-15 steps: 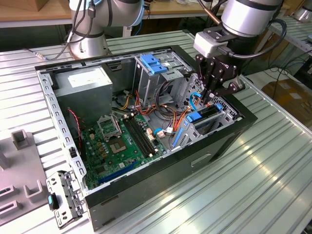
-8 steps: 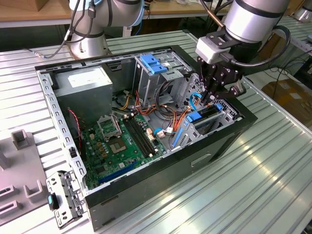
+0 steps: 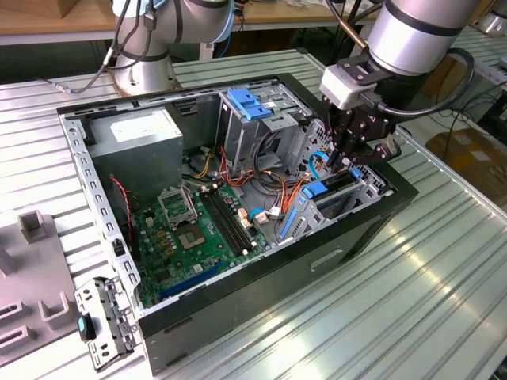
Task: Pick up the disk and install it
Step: 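Insert the second disk wire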
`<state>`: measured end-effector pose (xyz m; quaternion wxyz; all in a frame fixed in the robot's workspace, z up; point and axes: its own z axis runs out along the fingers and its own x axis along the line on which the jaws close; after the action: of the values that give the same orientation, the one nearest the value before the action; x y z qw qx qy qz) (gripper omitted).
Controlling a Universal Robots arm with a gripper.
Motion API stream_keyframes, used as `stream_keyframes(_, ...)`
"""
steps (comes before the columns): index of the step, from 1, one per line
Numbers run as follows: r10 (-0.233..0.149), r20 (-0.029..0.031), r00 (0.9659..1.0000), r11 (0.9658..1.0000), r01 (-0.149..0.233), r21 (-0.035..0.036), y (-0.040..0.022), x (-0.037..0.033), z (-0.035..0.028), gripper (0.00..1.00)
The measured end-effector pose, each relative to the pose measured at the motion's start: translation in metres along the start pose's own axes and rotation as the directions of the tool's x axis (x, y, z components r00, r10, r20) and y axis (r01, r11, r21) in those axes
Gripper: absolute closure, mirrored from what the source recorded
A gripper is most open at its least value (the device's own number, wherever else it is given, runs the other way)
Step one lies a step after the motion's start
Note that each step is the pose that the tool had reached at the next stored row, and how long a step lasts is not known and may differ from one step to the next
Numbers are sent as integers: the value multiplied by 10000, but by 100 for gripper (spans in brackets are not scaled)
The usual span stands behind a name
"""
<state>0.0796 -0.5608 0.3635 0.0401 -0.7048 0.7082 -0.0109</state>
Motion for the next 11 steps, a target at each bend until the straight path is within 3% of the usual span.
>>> stream_keyframes(6, -3, 0, 10000, 10000, 3, 0, 0, 0, 0, 84)
stream_keyframes(11, 6, 143, 9999, 10000, -6, 42, 11, 39, 27, 84)
